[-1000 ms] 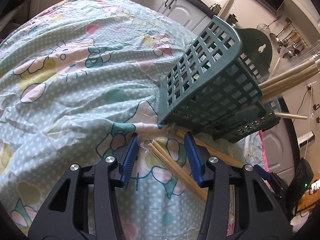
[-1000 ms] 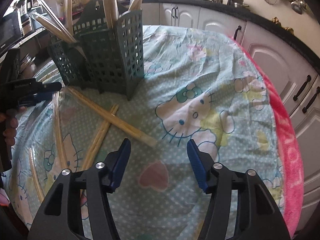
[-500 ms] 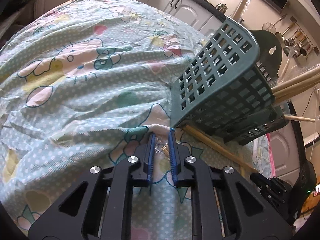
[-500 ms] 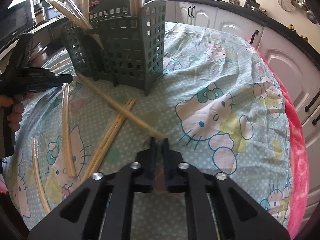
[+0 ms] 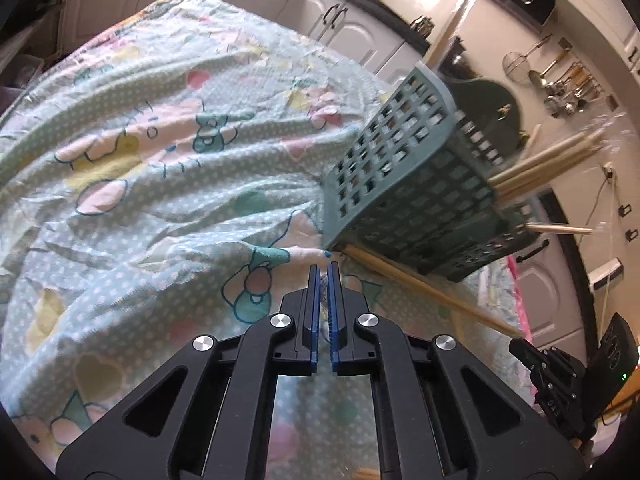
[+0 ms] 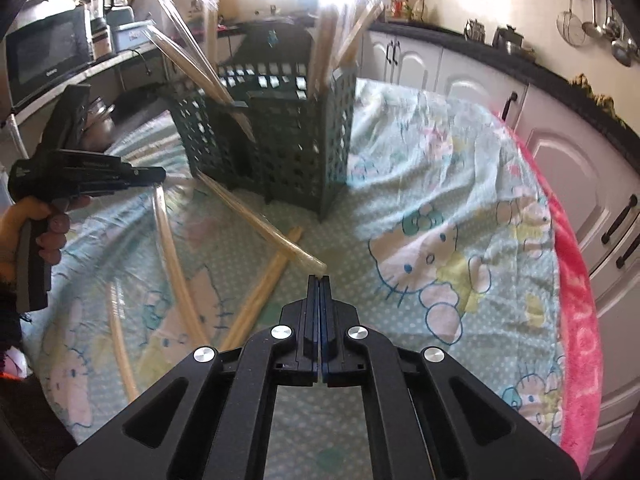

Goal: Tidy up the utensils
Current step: 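Close the left gripper on a wrapped chopstick while the right gripper grasps another, then lift both held chopsticks off the cloth toward the caddy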

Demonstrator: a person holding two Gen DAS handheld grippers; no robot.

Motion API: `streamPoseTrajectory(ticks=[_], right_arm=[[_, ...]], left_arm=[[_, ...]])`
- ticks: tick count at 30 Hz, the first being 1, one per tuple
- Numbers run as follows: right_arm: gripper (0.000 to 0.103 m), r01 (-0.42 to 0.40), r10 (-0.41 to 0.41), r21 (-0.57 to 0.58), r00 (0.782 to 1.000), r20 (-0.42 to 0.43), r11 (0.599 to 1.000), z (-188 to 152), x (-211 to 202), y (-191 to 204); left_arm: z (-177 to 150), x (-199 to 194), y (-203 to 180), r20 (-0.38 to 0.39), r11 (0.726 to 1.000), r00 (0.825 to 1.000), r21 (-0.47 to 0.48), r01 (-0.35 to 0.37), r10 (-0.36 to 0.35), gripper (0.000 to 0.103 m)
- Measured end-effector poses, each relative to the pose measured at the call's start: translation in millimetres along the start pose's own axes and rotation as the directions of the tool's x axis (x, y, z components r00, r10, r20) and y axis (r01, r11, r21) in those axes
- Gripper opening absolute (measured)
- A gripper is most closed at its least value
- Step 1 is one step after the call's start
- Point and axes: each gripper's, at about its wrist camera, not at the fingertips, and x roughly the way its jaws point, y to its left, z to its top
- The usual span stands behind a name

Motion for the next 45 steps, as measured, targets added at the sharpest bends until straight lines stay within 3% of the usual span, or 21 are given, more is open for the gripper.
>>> streamPoseTrajectory(ticks=[9,23,33,45], right_arm=[[0.001,-0.036,0.045,-0.074,0.993,0.113,0.997,25,-42,37],[0.001,-0.051,0.084,-0.155,0.974,0.211,0.987,64,-76,81],[0.001,-0.037,0.084,-0.169,0.957,0.278,0.985,92,-98,88],[0.000,-0.043,0.098,-0.187,0.950,0.297,0.981,109,-107,91]], left_arm=[[-3,-50,-15,0.094,0.997,0.993,0.022,0.075,-0.076,0.001],[3,-106,-46,0.188,0.986,0.969,0.087,0.145,-0.159,0.001],[20,-123,-70,0.208,0.973,0.957,0.149,0.175,-0.204,0.000],[40,-141,-102,0.227,0.953,0.940,0.227,0.202,-0.253,0.000]])
